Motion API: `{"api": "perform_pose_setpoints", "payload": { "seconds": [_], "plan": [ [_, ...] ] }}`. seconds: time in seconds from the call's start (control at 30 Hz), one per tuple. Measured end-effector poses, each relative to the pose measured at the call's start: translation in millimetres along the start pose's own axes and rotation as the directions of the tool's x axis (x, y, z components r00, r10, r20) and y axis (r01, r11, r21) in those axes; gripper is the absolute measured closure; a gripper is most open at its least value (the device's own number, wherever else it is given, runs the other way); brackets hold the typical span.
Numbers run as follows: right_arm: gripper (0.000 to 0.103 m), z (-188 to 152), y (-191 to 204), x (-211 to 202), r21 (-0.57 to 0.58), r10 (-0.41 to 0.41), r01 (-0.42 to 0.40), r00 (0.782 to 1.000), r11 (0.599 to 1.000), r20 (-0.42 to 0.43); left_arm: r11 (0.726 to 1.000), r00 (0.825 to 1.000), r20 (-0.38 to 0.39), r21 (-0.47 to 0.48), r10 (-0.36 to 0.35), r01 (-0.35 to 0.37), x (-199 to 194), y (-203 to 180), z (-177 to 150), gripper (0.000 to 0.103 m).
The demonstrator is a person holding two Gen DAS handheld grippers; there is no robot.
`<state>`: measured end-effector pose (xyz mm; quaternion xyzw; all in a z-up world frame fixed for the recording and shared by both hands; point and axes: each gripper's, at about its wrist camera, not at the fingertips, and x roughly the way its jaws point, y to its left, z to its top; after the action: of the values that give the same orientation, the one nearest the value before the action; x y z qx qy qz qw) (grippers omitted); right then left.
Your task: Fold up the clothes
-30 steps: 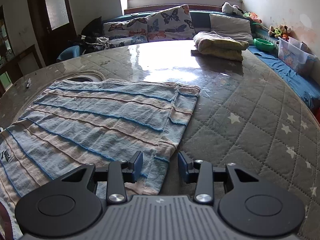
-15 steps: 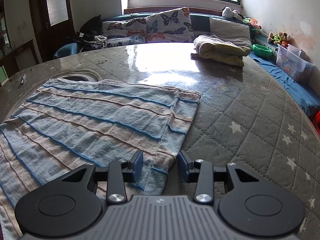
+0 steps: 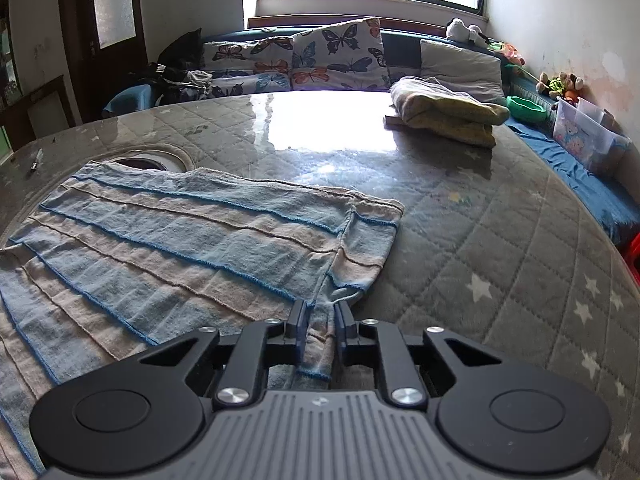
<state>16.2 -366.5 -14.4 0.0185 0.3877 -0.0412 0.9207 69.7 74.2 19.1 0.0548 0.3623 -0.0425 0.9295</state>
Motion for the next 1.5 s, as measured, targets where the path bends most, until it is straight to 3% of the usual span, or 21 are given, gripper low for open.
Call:
{"api": "perform_pose_setpoints", "payload": {
  "seconds": [0.7, 0.87, 1.03, 1.27, 1.5],
  "plan": [
    [0.095, 87, 62, 91, -0.144, 0.031, -0.028, 0.999, 0.989, 0.017, 0.984, 0.993, 0.008, -0.14, 0.116, -0.114, 8, 32, 4, 0.094],
    [0.091, 99, 57, 93, -0.151, 0.064, -0.067, 0.998, 0.986, -0.02, 0.983, 0.993, -0.004, -0.138, 0.12, -0.12, 10, 33, 8, 0.093],
    [0.086, 84, 52, 55, -0.191, 0.093, -0.094, 0.996, 0.977, -0.018, 0.982, 0.992, -0.008, -0.136, 0.129, -0.129, 11, 33, 8, 0.089],
    [0.08, 31, 58, -7, -0.29, 0.168, -0.177, 0.984, 0.941, -0.054, 0.978, 0.989, -0.009, -0.145, 0.149, -0.149, 6, 30, 8, 0.083],
    [0.073, 10, 46, -24, -0.243, 0.173, -0.176, 0.984, 0.954, -0.035, 0.984, 0.991, 0.041, -0.132, 0.125, -0.119, -22, 17, 7, 0.064]
  ]
}}
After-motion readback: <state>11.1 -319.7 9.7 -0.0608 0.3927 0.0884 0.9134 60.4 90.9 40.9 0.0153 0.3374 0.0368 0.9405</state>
